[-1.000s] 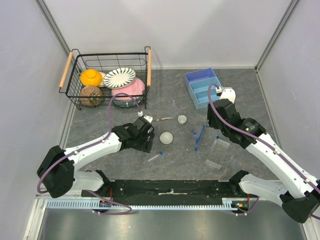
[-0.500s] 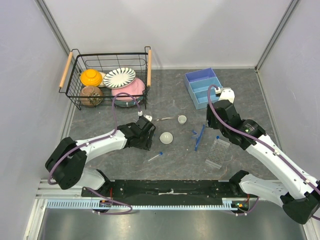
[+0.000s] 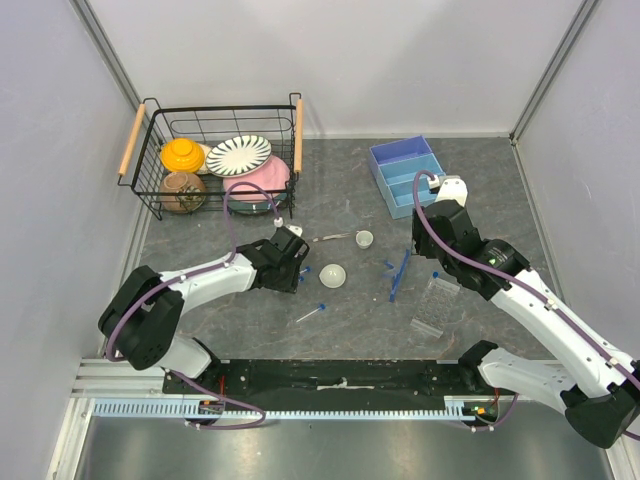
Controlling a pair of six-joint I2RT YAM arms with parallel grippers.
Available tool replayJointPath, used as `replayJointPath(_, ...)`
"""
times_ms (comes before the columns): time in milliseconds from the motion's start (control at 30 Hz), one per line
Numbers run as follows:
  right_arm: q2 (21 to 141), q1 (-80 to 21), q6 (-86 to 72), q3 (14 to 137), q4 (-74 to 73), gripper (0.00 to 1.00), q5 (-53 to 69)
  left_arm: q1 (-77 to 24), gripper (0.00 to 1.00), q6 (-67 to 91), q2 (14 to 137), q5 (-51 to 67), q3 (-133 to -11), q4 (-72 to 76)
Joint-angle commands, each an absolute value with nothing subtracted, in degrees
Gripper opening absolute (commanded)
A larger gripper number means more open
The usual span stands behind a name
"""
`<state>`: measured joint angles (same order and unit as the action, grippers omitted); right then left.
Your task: Organize the chemistry lab equipment
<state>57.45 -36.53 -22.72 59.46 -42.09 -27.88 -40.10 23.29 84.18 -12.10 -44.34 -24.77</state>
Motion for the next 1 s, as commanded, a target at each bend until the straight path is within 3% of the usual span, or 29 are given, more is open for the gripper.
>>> replayJointPath(0, 57.3, -36.8, -22.2, 59.2, -40.3, 0.61, -28.1, -39.9, 0.54, 23.5, 82.7, -11.1, -43.9, -22.6)
replayJointPath(233, 56.9, -36.7, -22.4, 58.8, -40.4, 0.61, -28.0, -39.9, 0.47, 25.6, 81.4, -8.4, -41.6, -21.8)
replayJointPath(700, 54.2, -36.8, -23.3, 59.2, -42.8, 0.6, -28.0, -40.1, 0.21, 27.9, 77.5, -6.9, -38.1, -21.9)
replayJointPath(833, 53.6, -36.7, -23.8, 59.5, -43.9, 0.6, -27.5, -40.8, 0.02, 28.4, 75.9, -5.7, -38.4, -23.2)
replayJointPath(967, 52.7, -36.7, -24.0, 60.3, -45.1, 0.6, -27.8, -42.4, 0.02, 26.9, 75.0, -3.1, -41.5, -26.0)
